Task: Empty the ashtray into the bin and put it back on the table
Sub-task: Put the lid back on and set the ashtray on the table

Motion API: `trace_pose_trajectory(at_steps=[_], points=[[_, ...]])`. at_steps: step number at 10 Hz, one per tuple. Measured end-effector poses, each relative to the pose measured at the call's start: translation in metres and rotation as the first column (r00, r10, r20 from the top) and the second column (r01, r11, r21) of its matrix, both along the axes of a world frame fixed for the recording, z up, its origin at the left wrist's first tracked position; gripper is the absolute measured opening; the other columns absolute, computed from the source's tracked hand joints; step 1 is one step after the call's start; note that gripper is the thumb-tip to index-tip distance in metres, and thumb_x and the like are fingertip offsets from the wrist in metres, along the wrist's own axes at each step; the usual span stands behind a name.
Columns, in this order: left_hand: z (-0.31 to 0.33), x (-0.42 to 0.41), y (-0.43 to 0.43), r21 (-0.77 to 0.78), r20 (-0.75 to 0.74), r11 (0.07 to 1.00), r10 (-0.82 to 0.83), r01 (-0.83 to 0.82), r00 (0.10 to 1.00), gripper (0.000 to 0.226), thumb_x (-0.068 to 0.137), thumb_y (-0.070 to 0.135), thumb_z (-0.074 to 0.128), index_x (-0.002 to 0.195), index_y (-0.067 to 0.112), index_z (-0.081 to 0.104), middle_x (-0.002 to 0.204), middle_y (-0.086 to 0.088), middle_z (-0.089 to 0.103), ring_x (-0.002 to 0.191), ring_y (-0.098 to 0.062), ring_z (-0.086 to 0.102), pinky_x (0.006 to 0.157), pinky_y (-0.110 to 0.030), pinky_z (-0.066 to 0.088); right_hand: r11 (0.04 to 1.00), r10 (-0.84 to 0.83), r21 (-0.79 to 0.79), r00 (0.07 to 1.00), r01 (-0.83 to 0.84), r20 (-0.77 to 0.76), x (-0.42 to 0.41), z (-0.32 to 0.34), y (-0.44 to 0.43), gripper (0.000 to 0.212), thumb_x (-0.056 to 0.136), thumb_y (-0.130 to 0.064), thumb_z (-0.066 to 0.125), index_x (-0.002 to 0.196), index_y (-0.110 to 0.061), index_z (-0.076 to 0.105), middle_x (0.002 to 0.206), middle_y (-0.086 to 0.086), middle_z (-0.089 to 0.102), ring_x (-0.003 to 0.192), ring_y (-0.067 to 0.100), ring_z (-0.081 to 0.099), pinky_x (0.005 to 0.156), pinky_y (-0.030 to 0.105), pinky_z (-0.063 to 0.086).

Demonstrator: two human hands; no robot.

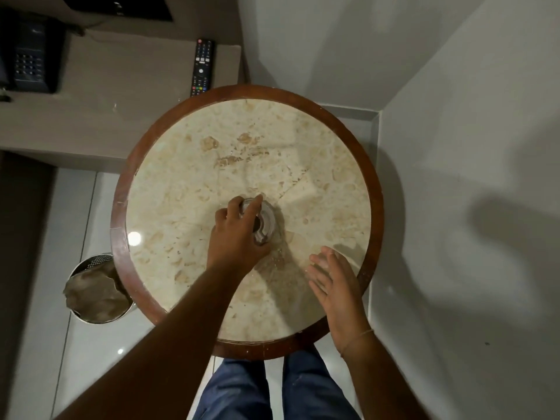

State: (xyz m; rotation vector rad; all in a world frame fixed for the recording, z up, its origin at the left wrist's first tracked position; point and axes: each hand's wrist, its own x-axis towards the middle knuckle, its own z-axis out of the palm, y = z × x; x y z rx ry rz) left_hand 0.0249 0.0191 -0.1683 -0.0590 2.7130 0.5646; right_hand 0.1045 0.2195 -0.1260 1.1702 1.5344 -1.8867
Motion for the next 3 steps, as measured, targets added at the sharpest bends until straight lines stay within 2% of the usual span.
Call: trace_pose_trajectory(at_steps=[1,2,3], points=[[0.002,0.006,0.004,-0.037,-0.023,0.999,-0.021,0.02,1.0,0.126,0.07,0.055,0.09,0.168,0.034,0.014,0.159,-0.009,0.042,0.134,-0.039,0.047,0.091,-0.055,0.062,0.994,0.065,0.088,0.997,-0.061,-0.041,-0.007,-0.001,0.002,0.03,0.115,-0.038,0.054,0.143,-0.029,0.061,0.148,0.005,0.068,0.136,0.018,0.065,0.121,0.043,0.048],[0.01,0.002,0.006,-0.071,-0.034,0.997,-0.008,0.005,0.999,0.132,0.071,0.061,0.086,0.169,0.034,0.002,0.168,-0.01,0.033,0.14,-0.039,0.047,0.095,-0.057,0.06,0.962,0.189,0.214,0.979,-0.169,-0.078,-0.027,0.004,0.001,0.014,0.109,-0.046,0.062,0.122,-0.047,0.066,0.14,-0.014,0.069,0.136,0.013,0.063,0.108,0.033,0.052],[0.039,0.015,0.006,-0.093,0.008,0.995,0.038,-0.038,0.999,0.134,0.073,0.071,0.08,0.169,0.035,-0.005,0.179,-0.013,0.012,0.154,-0.042,0.035,0.113,-0.06,0.048,0.868,0.405,0.367,0.905,-0.335,-0.132,-0.047,0.015,0.001,0.037,0.11,-0.042,0.063,0.145,-0.032,0.061,0.147,-0.011,0.064,0.14,0.013,0.058,0.101,0.022,0.048]])
